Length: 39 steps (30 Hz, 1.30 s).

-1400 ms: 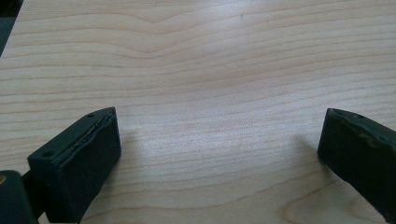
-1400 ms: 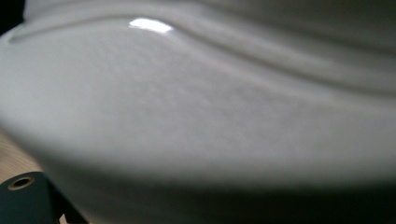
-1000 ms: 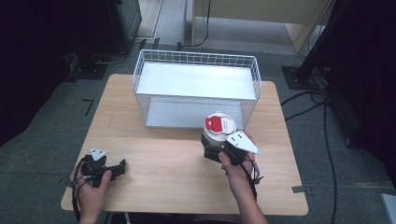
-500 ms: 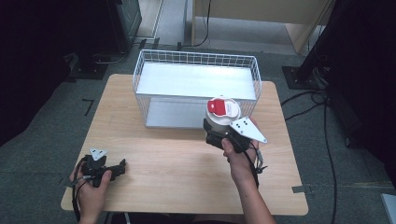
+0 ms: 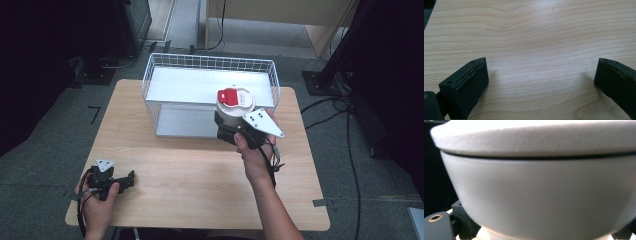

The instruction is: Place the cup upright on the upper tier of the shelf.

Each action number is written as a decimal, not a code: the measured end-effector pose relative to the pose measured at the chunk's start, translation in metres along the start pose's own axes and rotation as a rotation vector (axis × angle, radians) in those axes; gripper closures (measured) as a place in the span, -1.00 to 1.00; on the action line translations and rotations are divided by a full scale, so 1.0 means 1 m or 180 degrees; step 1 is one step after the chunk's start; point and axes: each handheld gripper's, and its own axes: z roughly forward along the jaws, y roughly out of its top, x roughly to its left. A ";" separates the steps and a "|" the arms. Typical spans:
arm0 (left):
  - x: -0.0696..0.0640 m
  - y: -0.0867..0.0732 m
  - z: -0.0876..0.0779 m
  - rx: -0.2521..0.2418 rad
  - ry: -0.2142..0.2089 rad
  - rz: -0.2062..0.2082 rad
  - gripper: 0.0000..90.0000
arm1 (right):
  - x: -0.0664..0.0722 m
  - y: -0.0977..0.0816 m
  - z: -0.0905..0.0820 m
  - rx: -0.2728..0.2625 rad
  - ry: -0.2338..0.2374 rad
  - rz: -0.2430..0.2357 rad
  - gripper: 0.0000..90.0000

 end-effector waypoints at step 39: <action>0.000 0.000 0.000 -0.0006 0.0000 -0.0006 -1.00 | -0.020 0.051 0.114 -0.0018 -0.0295 -0.0034 -0.81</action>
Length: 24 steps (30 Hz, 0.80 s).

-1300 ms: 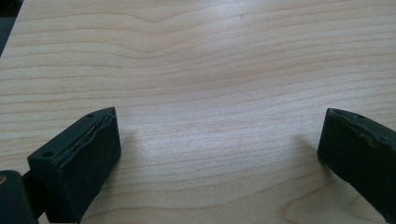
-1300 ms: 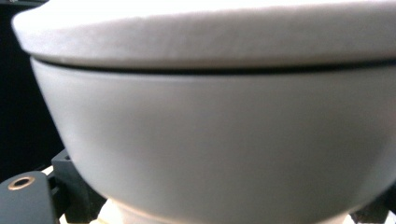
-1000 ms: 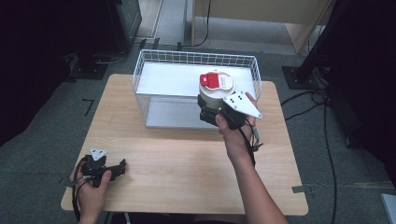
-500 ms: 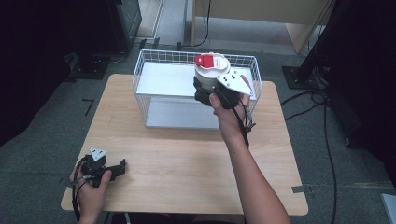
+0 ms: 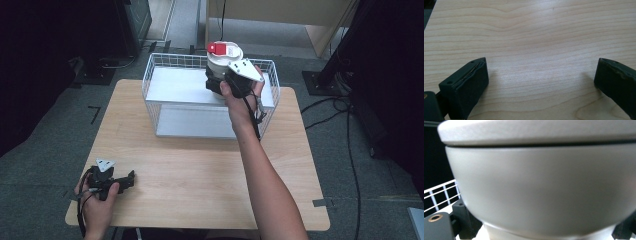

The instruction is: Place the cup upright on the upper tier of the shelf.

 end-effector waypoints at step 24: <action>0.000 0.000 0.000 -0.0001 0.0001 0.0000 -1.00 | -0.011 -0.008 0.025 0.0098 -0.0062 0.0181 -0.82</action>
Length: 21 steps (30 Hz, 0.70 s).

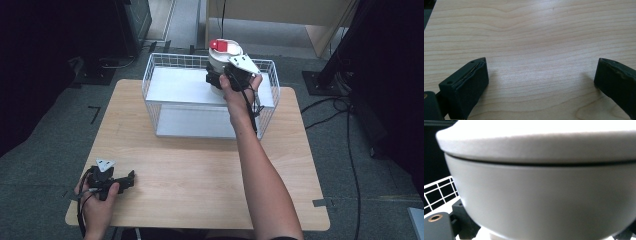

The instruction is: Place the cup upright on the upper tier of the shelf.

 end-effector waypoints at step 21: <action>0.000 0.000 0.000 0.0000 0.0000 0.0001 -1.00 | -0.008 -0.001 -0.019 0.0190 0.0119 0.0000 -1.00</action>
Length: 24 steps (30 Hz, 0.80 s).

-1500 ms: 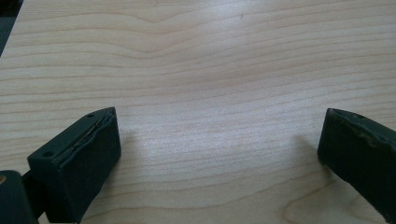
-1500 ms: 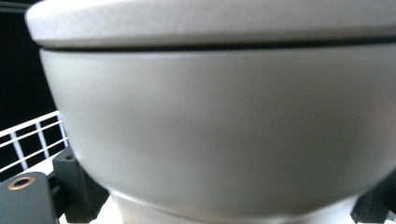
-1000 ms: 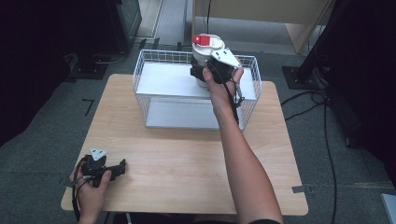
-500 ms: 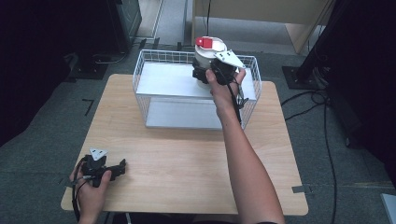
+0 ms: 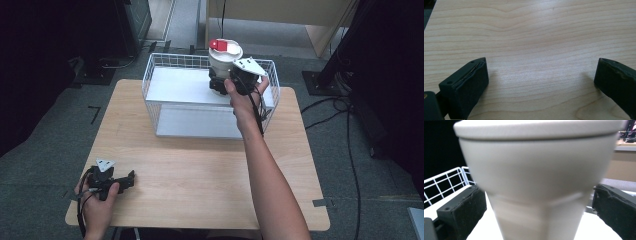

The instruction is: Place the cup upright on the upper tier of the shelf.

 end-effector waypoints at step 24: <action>0.000 0.000 0.000 0.0005 0.0000 0.0006 -1.00 | -0.012 -0.042 -0.069 0.0018 -0.0010 -0.0076 -1.00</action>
